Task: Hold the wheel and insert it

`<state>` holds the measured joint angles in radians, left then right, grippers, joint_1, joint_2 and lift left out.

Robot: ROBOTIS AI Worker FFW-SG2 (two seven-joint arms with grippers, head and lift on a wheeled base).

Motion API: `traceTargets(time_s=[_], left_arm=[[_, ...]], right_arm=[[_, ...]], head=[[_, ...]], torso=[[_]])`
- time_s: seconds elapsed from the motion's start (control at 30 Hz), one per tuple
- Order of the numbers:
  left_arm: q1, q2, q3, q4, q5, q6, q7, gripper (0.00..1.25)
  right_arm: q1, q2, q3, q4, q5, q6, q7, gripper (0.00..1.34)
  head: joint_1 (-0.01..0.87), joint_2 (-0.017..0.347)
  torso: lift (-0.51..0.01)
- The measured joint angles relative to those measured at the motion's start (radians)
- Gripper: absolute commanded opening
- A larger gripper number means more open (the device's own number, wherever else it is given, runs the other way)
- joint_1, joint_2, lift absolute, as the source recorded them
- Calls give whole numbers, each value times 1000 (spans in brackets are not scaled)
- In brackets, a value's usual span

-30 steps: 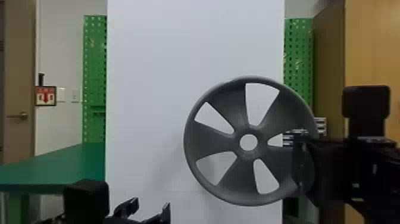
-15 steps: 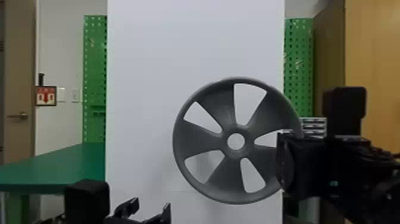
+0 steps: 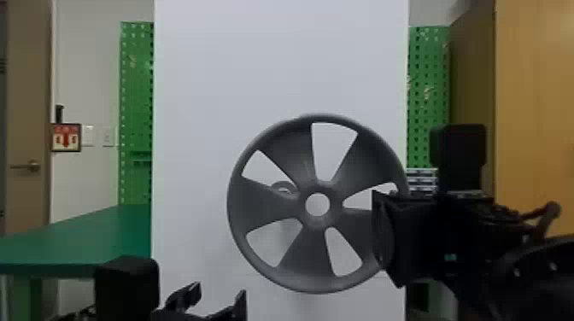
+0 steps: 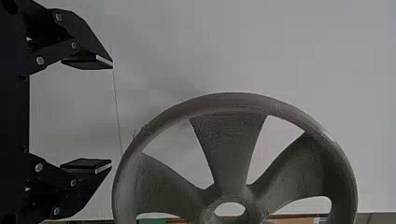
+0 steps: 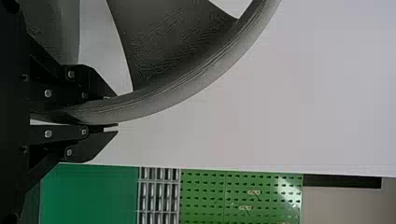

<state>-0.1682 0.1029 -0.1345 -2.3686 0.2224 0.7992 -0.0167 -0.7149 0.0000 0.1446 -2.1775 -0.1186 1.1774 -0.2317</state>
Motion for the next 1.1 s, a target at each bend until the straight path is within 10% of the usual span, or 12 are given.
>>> traceTargets(time_s=[1.1], left_arm=[[-10, 4, -12, 6, 2, 5, 9, 752]], right_arm=[[-41, 0, 119, 74, -89, -78, -102, 153]], head=[[0, 54]], torso=[[-485]])
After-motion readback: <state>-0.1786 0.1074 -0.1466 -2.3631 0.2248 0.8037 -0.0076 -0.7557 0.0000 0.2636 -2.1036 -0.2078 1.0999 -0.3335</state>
